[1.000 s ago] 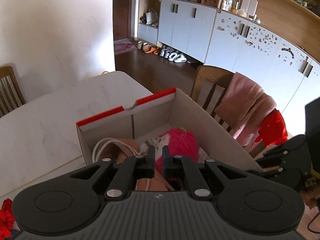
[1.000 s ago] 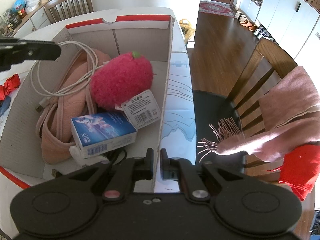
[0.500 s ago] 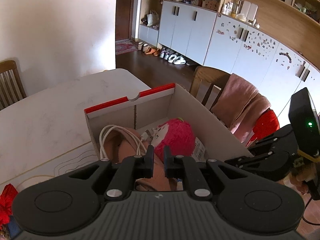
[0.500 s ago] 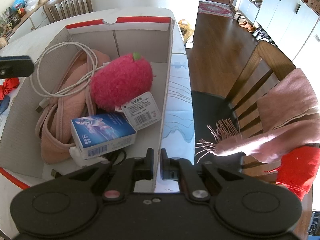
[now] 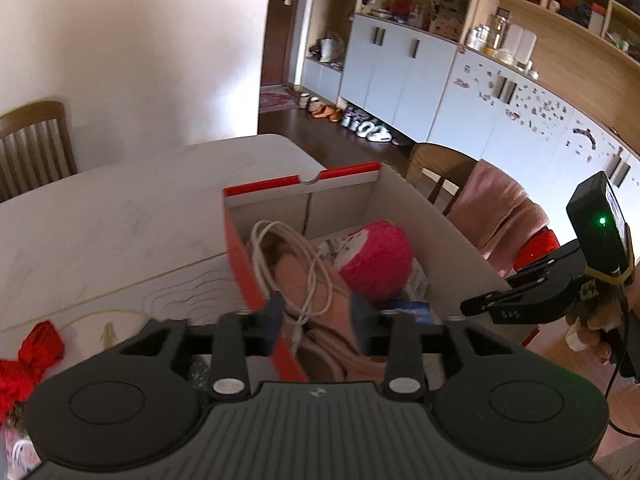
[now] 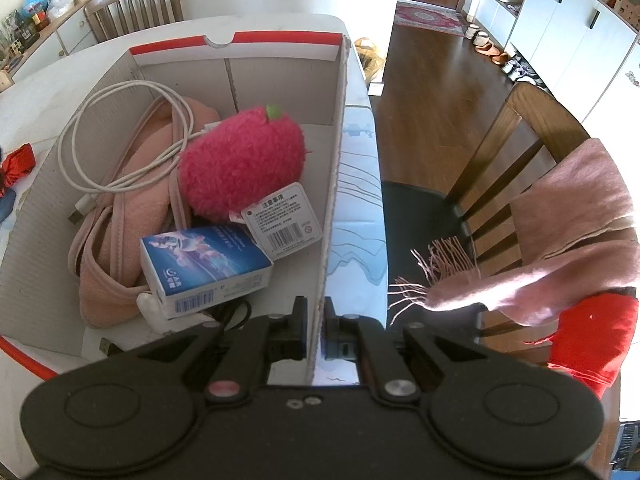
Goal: Organize objects
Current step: 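Move the left gripper back to the table over the red cloth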
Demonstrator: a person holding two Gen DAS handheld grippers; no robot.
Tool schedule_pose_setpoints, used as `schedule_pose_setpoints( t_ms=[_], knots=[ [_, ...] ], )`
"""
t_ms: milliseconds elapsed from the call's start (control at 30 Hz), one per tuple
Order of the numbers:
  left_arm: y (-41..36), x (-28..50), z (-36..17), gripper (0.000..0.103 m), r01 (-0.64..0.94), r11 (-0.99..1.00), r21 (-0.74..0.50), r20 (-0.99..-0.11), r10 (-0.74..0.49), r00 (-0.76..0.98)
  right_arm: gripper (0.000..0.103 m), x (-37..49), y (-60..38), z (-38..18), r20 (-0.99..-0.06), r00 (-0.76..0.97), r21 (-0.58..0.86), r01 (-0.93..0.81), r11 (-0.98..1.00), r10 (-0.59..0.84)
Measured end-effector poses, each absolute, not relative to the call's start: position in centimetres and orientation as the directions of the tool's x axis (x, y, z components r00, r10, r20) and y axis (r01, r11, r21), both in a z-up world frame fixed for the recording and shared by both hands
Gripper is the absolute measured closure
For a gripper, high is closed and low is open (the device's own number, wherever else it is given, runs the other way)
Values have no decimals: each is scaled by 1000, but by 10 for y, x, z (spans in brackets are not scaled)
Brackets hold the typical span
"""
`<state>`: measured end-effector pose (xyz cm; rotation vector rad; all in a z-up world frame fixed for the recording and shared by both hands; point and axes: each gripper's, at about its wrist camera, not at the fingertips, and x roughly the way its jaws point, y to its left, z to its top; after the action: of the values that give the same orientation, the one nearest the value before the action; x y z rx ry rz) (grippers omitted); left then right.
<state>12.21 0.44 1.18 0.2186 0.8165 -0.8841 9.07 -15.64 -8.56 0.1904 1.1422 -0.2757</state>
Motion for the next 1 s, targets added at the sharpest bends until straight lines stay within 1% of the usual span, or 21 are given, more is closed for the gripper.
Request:
schedule_pose_setpoints(
  t_ms=[33,67,167,200,267,400,467,667,700,733,767,1000],
  knots=[
    [9,121,11,45,752,641,-150,-710,-600,370,98,91,-156,-86,-915,387,8,311,950,-119],
    [14,121,10,41,746,649,-150,-707,-598,378,98,91,-156,-85,-915,386,8,312,950,-119],
    [27,124,7,39,725,669,-165,-711,-590,383,97,91,-157,-86,-915,385,8,313,950,-119],
    [32,126,6,37,719,675,-166,-713,-586,385,97,91,-157,-86,-915,385,9,314,949,-119],
    [43,129,4,30,705,690,-162,-718,-573,395,97,91,-156,-86,-916,384,8,314,949,-119],
    [67,140,-1,28,673,723,-153,-731,-542,415,96,91,-156,-86,-916,382,5,312,950,-121],
    [81,147,-3,21,654,741,-152,-736,-526,426,96,91,-155,-86,-916,381,4,311,950,-121],
    [119,171,-6,17,610,782,-127,-746,-481,461,96,91,-155,-86,-917,380,3,310,951,-122],
    [125,174,-7,15,605,787,-120,-747,-473,467,96,91,-155,-86,-917,379,2,312,950,-122],
    [130,179,-7,4,601,791,-114,-750,-466,470,96,91,-155,-86,-917,379,2,313,950,-123],
    [135,185,-9,0,600,793,-107,-753,-459,472,96,91,-155,-85,-917,380,2,314,949,-123],
    [164,217,-23,0,575,815,-72,-780,-406,476,96,91,-154,-85,-917,378,2,314,949,-123]
  ],
)
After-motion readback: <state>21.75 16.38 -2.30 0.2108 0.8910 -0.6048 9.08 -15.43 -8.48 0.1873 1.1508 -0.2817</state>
